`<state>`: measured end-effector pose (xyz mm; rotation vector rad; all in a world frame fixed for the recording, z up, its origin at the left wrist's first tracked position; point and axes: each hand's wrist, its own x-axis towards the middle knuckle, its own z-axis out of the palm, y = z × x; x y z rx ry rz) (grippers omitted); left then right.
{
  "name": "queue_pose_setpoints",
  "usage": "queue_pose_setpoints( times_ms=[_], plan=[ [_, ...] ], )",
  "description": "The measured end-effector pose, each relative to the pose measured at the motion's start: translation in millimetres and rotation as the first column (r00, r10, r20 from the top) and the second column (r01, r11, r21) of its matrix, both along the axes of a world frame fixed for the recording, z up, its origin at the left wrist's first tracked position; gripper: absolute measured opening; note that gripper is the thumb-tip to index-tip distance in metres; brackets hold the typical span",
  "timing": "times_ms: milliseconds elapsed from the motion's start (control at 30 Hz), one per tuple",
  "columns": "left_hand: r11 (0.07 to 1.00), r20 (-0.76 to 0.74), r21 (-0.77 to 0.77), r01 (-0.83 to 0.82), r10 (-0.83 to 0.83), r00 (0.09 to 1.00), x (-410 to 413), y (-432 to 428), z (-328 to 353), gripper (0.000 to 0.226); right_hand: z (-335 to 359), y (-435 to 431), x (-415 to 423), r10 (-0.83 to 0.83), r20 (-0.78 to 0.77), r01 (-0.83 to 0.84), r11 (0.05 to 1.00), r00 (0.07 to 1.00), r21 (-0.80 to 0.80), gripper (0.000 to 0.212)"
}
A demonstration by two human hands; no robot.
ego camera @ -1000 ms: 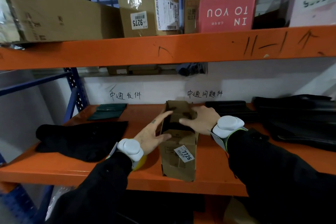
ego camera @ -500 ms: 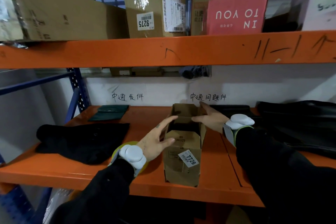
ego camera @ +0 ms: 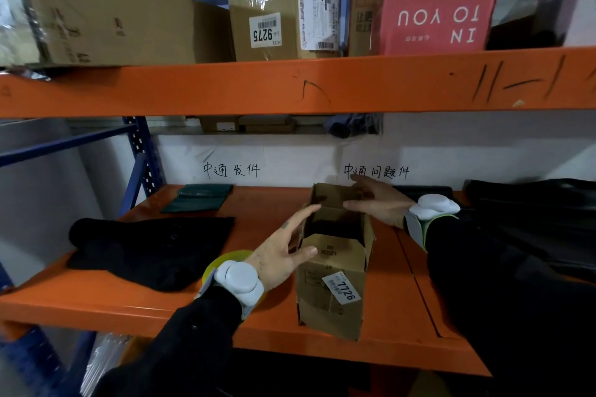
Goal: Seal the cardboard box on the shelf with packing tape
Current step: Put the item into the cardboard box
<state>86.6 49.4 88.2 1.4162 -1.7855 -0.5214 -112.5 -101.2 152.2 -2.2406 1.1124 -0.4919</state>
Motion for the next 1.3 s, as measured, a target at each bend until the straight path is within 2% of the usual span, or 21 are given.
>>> queue_pose_setpoints(
  times_ms=[300,433,633,700,800,933,1067,1200,1233,1300],
  plan=[
    [0.999,0.024,0.027,-0.044,0.044,0.999,-2.1,-0.3,1.1,0.067,9.2,-5.3,-2.9,-0.005,-0.233,-0.016,0.996,0.972,-0.09,0.065],
    [0.981,0.041,0.006,-0.193,0.192,0.98,6.8,2.6,-0.3,0.06,5.0,-9.7,-6.2,0.012,-0.218,-0.032,0.996,0.976,-0.088,0.06],
    [0.986,0.068,0.059,-0.159,0.155,0.986,6.7,4.1,5.3,0.061,-5.2,-11.6,-3.3,0.032,-0.162,-0.047,0.995,0.986,-0.093,0.038],
    [0.986,0.108,0.082,-0.144,0.134,0.985,1.8,1.2,10.9,0.065,-7.9,-11.2,-2.0,0.011,-0.122,-0.018,0.998,0.992,-0.054,0.043],
    [0.988,0.027,0.123,-0.091,0.089,0.996,-0.6,-5.7,10.4,0.079,-9.9,-10.0,-3.7,-0.021,-0.094,0.017,0.999,0.995,-0.033,0.056],
    [0.985,-0.024,0.16,-0.058,0.063,0.998,-4.8,-5.7,10.3,0.094,-10.6,-4.6,-3.9,-0.046,0.036,0.045,0.999,0.998,0.018,0.061],
    [0.987,-0.038,0.151,-0.053,0.059,0.998,-6.0,-5.8,10.4,0.094,-10.2,2.8,-4.7,-0.055,0.078,0.051,0.998,0.995,0.045,0.061],
    [0.989,-0.058,0.124,-0.082,0.09,0.994,-4.6,-4.6,8.6,0.09,-8.0,3.3,-6.5,-0.088,0.034,0.086,0.995,0.996,0.043,0.066],
    [0.988,-0.062,0.121,-0.092,0.1,0.993,-4.1,-3.9,8.7,0.089,-6.9,2.9,-6.0,-0.087,0.023,0.086,0.995,0.996,0.053,0.074],
    [0.987,-0.059,0.117,-0.107,0.114,0.992,-1.8,-3.3,8.7,0.086,-5.9,1.2,-4.8,-0.072,0.015,0.071,0.997,0.997,0.037,0.108]
  ],
)
